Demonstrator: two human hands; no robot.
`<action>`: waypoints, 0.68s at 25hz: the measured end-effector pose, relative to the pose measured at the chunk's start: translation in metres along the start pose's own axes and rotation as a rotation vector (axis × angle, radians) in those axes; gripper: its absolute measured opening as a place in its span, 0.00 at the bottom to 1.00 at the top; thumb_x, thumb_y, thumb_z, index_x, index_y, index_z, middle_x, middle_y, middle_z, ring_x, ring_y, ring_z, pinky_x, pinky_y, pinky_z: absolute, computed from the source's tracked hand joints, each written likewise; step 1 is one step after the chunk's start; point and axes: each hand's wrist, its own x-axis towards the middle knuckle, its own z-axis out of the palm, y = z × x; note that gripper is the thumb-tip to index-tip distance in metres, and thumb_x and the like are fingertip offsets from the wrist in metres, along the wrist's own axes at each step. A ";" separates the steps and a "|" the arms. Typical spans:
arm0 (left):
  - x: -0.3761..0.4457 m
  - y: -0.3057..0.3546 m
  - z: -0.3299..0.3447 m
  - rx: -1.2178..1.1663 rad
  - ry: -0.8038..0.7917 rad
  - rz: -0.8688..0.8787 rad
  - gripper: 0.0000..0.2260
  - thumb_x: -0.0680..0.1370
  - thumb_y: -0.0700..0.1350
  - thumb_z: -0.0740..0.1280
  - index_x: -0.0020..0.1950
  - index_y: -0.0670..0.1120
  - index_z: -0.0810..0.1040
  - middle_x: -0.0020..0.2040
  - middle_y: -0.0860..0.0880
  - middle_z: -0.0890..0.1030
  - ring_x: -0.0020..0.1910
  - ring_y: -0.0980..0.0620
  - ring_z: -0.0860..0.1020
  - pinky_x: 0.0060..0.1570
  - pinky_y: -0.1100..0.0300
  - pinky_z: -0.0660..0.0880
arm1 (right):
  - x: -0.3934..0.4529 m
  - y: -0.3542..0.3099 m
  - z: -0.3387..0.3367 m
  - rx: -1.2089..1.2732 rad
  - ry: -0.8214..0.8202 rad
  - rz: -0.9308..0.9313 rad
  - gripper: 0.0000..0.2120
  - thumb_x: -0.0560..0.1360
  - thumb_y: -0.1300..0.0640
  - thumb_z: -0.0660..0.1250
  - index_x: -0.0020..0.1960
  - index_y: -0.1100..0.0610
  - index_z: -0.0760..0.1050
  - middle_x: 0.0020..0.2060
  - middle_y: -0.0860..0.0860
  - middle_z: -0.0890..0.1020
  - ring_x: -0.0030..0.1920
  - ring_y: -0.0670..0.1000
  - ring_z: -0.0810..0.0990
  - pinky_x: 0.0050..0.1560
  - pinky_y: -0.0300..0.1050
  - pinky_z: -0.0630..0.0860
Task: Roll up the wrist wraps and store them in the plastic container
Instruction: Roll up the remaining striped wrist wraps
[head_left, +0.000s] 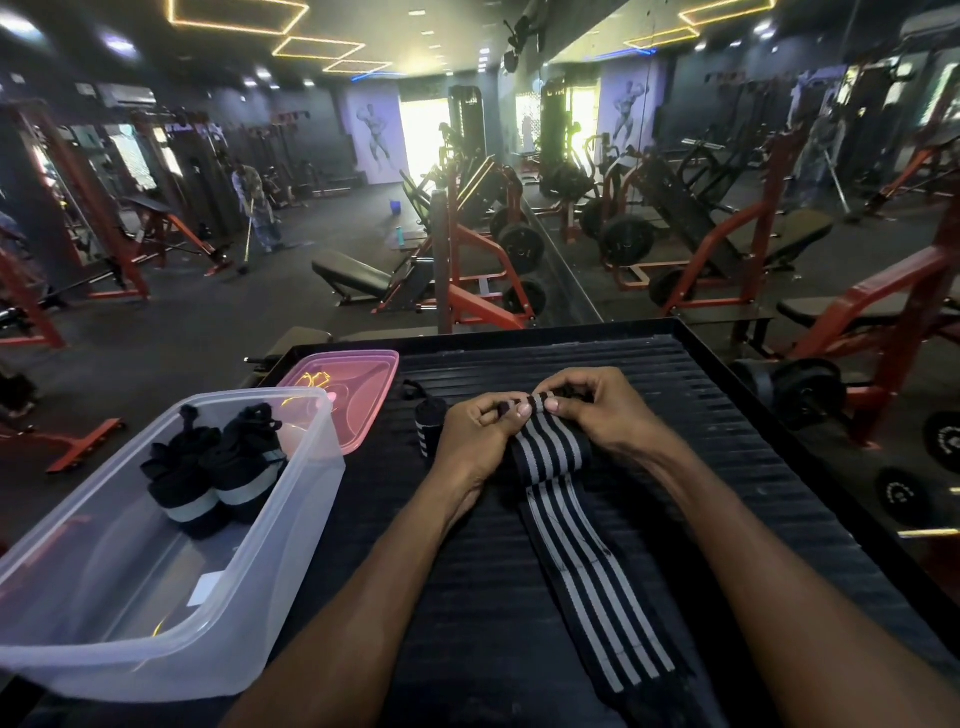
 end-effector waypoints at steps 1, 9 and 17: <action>0.000 0.000 -0.001 0.001 0.005 0.002 0.05 0.77 0.38 0.71 0.49 0.46 0.85 0.47 0.45 0.87 0.50 0.49 0.86 0.55 0.55 0.81 | 0.000 0.000 0.000 0.043 -0.004 0.032 0.07 0.75 0.66 0.72 0.48 0.55 0.85 0.46 0.54 0.86 0.50 0.49 0.84 0.53 0.40 0.79; 0.004 0.000 0.000 -0.076 -0.010 -0.062 0.06 0.77 0.43 0.72 0.51 0.43 0.85 0.50 0.42 0.87 0.53 0.45 0.85 0.60 0.49 0.79 | -0.002 -0.004 0.000 0.229 0.015 0.042 0.13 0.71 0.72 0.72 0.43 0.55 0.85 0.44 0.54 0.87 0.48 0.52 0.86 0.54 0.47 0.82; 0.002 -0.001 -0.001 -0.015 0.034 0.025 0.05 0.77 0.38 0.71 0.50 0.46 0.85 0.47 0.46 0.87 0.50 0.51 0.85 0.56 0.57 0.80 | 0.000 0.001 0.001 0.263 -0.016 0.200 0.05 0.74 0.66 0.73 0.48 0.58 0.85 0.46 0.58 0.87 0.49 0.55 0.85 0.59 0.58 0.79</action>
